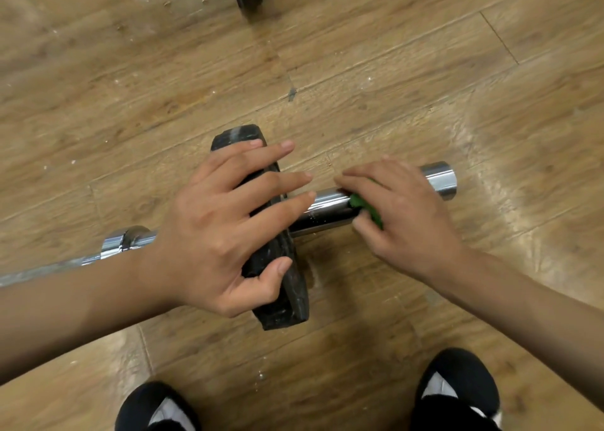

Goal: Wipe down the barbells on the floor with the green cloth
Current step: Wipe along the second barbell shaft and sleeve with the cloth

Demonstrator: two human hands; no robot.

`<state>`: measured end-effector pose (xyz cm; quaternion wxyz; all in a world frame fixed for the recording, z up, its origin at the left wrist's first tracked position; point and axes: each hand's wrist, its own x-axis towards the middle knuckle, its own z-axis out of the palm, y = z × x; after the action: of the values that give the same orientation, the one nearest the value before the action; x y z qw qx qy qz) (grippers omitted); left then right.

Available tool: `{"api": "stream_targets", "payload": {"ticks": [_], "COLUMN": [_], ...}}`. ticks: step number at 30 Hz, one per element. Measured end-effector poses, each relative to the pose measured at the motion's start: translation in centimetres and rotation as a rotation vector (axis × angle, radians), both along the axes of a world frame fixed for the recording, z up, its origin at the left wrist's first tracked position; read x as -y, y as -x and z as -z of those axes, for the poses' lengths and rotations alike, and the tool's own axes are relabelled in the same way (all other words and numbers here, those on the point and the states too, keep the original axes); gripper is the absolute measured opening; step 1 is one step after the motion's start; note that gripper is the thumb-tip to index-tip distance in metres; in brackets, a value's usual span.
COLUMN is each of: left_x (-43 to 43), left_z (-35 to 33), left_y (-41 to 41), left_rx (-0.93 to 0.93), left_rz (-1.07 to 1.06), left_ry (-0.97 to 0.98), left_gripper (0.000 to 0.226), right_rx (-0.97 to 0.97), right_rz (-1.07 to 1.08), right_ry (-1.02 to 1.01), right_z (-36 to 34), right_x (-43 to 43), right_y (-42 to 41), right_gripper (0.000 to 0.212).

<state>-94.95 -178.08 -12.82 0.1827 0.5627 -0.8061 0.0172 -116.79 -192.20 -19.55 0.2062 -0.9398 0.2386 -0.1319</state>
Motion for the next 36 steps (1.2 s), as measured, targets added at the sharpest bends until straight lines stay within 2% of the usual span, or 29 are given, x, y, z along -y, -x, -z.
{"api": "stream_targets", "payload": {"ticks": [6,12,15,21,23,25,27,29,31,33,34,36], "left_x": [0.7,1.5,1.6,2.0,2.3,2.3,2.2,2.2,2.0,2.0,1.9,1.8], "left_z": [0.0,0.0,-0.2,0.0,-0.1,-0.1,-0.2,-0.2,-0.1,0.0,0.0,0.0], "left_y": [-0.4,-1.1,-1.7,-1.9,-2.0,-2.1,-2.1,-2.1,-1.9,-1.7,-1.5,-1.3], "left_rx": [-0.024,-0.045,-0.035,-0.073,-0.075,-0.072,-0.070,-0.065,-0.077,-0.080,-0.074,-0.069], "left_rz": [-0.025,-0.031,-0.037,-0.068,-0.074,-0.077,-0.075,-0.072,-0.083,-0.084,-0.077,-0.068], "left_ry": [-0.020,-0.042,-0.067,-0.064,-0.064,-0.063,-0.070,-0.077,-0.073,-0.046,-0.036,-0.031], "left_gripper": [0.055,0.056,0.058,0.057,0.057,0.057,0.057,0.056,0.056,0.055,0.055,0.055], "right_rx": [0.039,0.070,0.035,0.057,0.056,0.026,-0.004,-0.021,-0.036,-0.045,-0.055,-0.097], "right_rz": [0.307,0.043,-0.067,0.291,0.297,0.206,0.028,-0.017,0.123,0.253,0.278,0.256], "right_ry": [0.020,0.006,-0.021,-0.054,-0.054,-0.061,-0.124,-0.228,-0.347,-0.533,-0.608,-0.634], "right_z": [-0.5,-0.1,0.0,-0.4,-0.4,-0.2,-0.6,-1.9,-3.1,-3.6,-3.4,-3.3], "right_x": [1.6,-4.4,-2.4,4.9,4.6,3.1,1.9,3.5,5.7,7.7,8.1,8.1], "right_y": [1.3,-6.4,-5.3,2.6,1.6,-0.6,-1.7,-1.1,0.6,1.9,1.8,1.0], "right_gripper": [0.040,0.040,0.045,0.044,0.044,0.043,0.044,0.047,0.044,0.031,0.027,0.025]}}
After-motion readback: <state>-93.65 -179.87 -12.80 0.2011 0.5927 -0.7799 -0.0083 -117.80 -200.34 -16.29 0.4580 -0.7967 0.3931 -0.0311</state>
